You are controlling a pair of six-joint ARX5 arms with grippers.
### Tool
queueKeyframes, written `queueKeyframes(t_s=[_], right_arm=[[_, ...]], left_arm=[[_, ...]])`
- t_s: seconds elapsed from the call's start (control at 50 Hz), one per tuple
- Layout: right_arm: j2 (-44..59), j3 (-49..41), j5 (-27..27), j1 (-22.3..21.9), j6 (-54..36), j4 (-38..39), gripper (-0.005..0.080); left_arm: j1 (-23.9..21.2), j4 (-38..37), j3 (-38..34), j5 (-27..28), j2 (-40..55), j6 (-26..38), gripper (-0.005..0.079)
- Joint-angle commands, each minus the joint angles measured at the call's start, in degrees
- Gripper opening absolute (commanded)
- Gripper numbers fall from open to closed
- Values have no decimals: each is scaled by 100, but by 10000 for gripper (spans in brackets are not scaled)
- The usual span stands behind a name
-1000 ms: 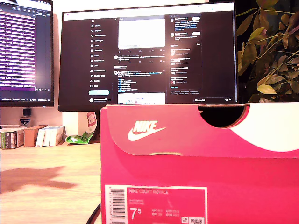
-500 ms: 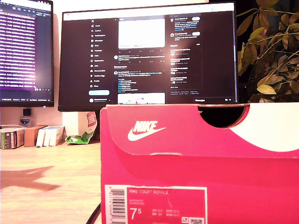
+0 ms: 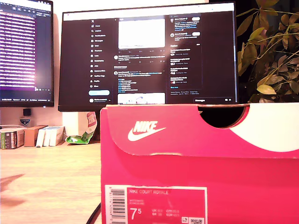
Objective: Close the red shoebox by pushing the lid with your left arm and holding the box in place with your right arm
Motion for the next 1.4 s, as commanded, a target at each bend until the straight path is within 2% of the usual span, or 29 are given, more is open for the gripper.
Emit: queueKeyframes(t_s=[0.0,0.28,0.56,0.7,0.82,1.02,1.38], right_arm=[[-236,-184,-22,122,129,136,-13],[-896,-647,35,728,133,188,-13],[-1169,-1250,898,1235,-350,409,-12],[-1425,-1340,1340,1235,-599,315,-12],[-1676,-1429,1655,1213,-638,299,-12],[-1668,-1692,1644,1172,-719,518,-12],[-1668,-2087,1646,1172,-835,710,-12]], left_arm=[[15,50,-317,-79,-162,-92,-19],[-7,348,-791,-341,-750,-481,-19],[-7,990,-1388,-726,-758,-334,-19],[-4,1215,-1714,-866,-758,66,-19],[-4,1576,-1969,-866,-761,111,-19],[-4,1797,-2291,-933,-761,302,-19],[-4,2109,-2828,-994,-765,280,-19]])
